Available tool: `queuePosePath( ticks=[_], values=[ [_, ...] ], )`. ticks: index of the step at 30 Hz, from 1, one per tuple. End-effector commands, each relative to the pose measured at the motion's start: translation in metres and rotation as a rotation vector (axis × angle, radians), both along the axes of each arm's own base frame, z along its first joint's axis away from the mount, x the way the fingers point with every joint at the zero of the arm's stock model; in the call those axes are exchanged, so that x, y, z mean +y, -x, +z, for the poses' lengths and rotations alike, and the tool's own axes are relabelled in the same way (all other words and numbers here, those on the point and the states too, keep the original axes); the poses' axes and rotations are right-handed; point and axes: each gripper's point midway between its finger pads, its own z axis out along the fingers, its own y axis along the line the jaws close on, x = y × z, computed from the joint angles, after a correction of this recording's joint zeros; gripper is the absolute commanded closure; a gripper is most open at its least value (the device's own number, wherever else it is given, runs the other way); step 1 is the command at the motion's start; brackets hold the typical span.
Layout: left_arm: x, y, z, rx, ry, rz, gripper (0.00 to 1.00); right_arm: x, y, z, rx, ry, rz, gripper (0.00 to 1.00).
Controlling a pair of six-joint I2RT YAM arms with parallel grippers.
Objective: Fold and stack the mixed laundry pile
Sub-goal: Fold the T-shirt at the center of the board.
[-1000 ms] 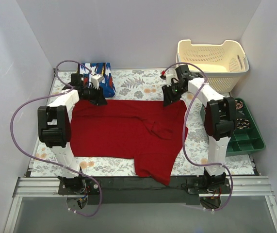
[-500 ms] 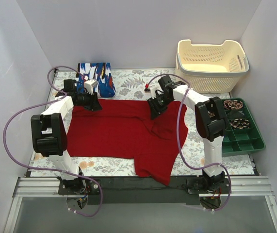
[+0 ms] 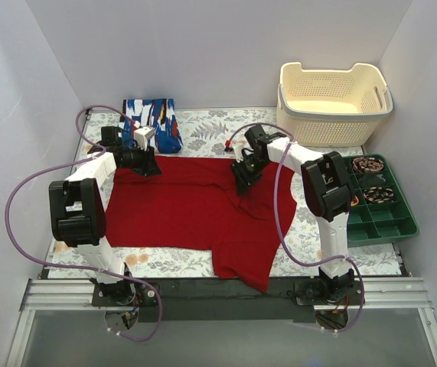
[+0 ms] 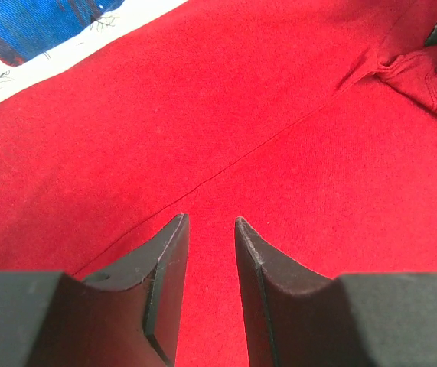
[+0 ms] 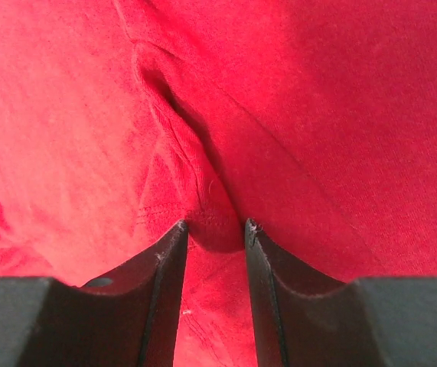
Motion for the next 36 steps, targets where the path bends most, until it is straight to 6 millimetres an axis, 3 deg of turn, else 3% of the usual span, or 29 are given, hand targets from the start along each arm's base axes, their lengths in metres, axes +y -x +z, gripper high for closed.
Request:
queuePosePath(
  ticks=[1,3,4,6,9,13,15,16,19,22,26,27,29,30,36],
  values=[
    [0.005,0.000,0.019,-0.063,-0.017,0.002,0.71,0.004,0.012,-0.001,0.036,-0.007,0.027,0.62],
    [0.006,0.000,0.020,-0.068,-0.019,0.005,0.71,0.003,0.013,0.000,0.039,-0.008,0.028,0.73],
    [0.005,-0.001,0.022,-0.072,-0.018,0.002,0.71,0.005,0.012,0.004,0.033,-0.016,0.027,0.89],
    [0.006,0.000,0.025,-0.080,-0.018,0.004,0.71,0.009,0.012,0.014,0.027,-0.032,0.027,0.96],
    [0.006,0.003,0.029,-0.089,-0.021,0.003,0.71,0.023,0.014,0.037,0.000,-0.081,0.049,0.95],
    [0.008,0.009,0.032,-0.087,-0.027,0.002,0.71,0.044,0.035,0.049,0.034,-0.133,0.110,0.90],
    [0.009,0.012,0.033,-0.087,-0.031,0.003,0.71,0.060,0.056,0.052,0.079,-0.178,0.171,0.83],
    [0.010,0.014,0.034,-0.085,-0.033,0.012,0.71,0.065,0.064,0.047,0.108,-0.187,0.186,0.68],
    [0.012,0.018,0.033,-0.072,-0.029,0.022,0.70,0.073,0.081,0.046,0.161,-0.204,0.229,0.46],
    [0.018,0.027,0.029,-0.045,-0.036,0.042,0.70,0.056,0.072,0.055,0.118,-0.180,0.220,0.39],
    [0.035,0.043,0.018,-0.016,-0.057,0.063,0.70,0.018,0.053,0.067,0.065,-0.176,0.144,0.38],
    [0.043,0.047,0.017,-0.010,-0.062,0.080,0.71,0.002,0.051,0.055,0.051,-0.107,0.118,0.39],
    [0.050,0.064,0.003,0.050,-0.075,0.083,0.71,-0.019,0.045,0.048,0.003,-0.050,0.104,0.42],
    [0.058,0.071,-0.002,0.052,-0.106,0.073,0.72,-0.033,0.048,0.033,0.003,0.025,0.094,0.43],
    [0.068,0.133,-0.043,0.129,-0.244,-0.033,0.73,-0.072,0.041,-0.014,0.008,0.195,0.073,0.47]
  ],
)
